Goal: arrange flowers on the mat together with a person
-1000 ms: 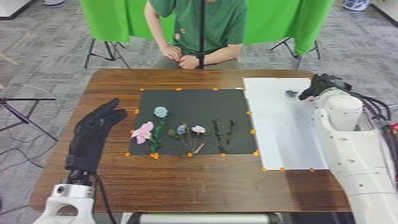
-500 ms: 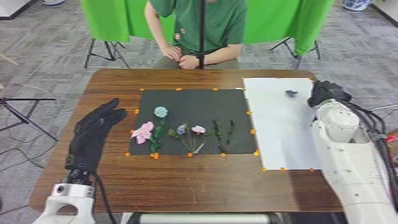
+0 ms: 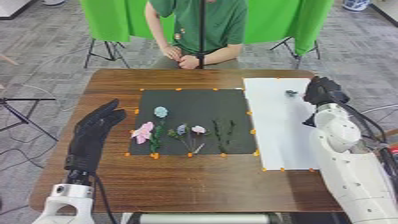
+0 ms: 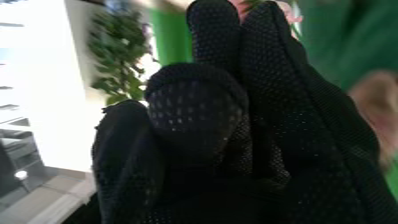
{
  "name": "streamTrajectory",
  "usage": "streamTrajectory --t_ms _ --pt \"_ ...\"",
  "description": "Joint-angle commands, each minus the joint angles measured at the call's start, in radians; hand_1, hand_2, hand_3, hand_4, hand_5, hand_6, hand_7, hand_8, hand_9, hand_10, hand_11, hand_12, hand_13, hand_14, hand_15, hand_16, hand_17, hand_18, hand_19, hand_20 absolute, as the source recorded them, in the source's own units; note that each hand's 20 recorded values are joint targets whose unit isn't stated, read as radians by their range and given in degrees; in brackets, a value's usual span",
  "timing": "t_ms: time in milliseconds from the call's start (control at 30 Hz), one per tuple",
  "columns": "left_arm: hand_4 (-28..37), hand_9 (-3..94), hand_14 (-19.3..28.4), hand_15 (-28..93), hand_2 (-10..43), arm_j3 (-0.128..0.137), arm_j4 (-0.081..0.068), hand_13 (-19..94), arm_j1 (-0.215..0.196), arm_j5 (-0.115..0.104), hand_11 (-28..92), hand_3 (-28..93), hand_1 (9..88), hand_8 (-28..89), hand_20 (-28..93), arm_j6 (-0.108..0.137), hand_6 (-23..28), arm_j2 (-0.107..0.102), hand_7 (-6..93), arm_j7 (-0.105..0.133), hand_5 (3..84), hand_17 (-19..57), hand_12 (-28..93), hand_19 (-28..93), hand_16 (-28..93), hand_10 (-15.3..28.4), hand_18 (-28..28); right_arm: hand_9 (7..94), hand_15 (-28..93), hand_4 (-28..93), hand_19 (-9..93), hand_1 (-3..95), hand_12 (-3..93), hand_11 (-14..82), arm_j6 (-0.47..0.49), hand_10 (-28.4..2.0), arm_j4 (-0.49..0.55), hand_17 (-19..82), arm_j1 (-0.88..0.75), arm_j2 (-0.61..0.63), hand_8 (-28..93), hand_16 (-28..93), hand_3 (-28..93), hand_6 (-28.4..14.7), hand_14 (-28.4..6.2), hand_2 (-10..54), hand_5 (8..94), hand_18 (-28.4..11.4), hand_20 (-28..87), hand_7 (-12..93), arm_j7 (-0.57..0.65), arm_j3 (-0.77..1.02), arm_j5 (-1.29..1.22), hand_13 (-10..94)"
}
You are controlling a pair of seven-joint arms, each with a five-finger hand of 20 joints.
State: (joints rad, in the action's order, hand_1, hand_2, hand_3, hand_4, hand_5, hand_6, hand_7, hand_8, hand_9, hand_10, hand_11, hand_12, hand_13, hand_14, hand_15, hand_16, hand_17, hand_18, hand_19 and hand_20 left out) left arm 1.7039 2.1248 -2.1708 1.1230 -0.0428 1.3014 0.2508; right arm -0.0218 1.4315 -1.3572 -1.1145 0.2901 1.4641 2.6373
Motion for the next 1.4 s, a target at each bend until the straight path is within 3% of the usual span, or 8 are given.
streamTrajectory --t_ms 33,233,600,1400 --pt "-17.5 43.3 16.5 13 -9.5 0.006 0.0 33 -0.006 0.005 18 62 29.1 -6 16 -0.023 3.4 0.013 12.7 -0.02 42.7 3.2 16 6 5 12.8 12.5 93.7 56 -21 93 65.2 28.9 13.3 0.001 -8.3 0.253 74 0.02 0.065 7 21 53 2.2 -0.9 -9.5 84.8 -7.5 27 18 -0.029 -0.124 -0.11 94" --pt "-17.4 43.3 16.4 12 -9.5 0.019 0.0 33 -0.002 0.019 18 62 29.1 -6 16 -0.047 3.6 0.036 12.6 -0.033 42.7 3.2 16 6 5 12.8 12.6 93.7 58 -21 93 64.6 28.8 13.3 0.061 -8.3 0.338 75 0.027 0.071 7 20 53 2.4 -0.8 -9.5 84.8 -7.3 29 18 -0.086 -0.254 -0.152 94" --pt "-17.1 43.2 16.5 12 -9.5 0.009 -0.002 33 -0.002 0.004 18 62 29.2 -6 16 -0.033 3.5 0.012 12.7 -0.03 42.7 3.1 16 6 6 12.7 12.5 93.7 58 -21 93 64.0 29.2 12.5 0.149 -8.1 0.268 74 0.066 0.042 8 20 54 2.5 -0.6 -9.5 84.7 -7.7 32 18 -0.164 -0.427 -0.08 94" --pt "-17.0 43.2 16.6 12 -9.5 0.007 -0.002 33 -0.002 0.001 18 62 28.9 -5 16 -0.042 3.5 0.005 12.4 -0.037 42.6 3.0 16 6 6 12.7 12.6 92.8 58 -20 93 60.7 28.8 7.0 0.368 -8.6 0.292 73 0.082 0.054 5 21 49 2.2 -0.7 -9.5 81.2 -7.3 35 16 -0.215 -0.463 -0.052 94"
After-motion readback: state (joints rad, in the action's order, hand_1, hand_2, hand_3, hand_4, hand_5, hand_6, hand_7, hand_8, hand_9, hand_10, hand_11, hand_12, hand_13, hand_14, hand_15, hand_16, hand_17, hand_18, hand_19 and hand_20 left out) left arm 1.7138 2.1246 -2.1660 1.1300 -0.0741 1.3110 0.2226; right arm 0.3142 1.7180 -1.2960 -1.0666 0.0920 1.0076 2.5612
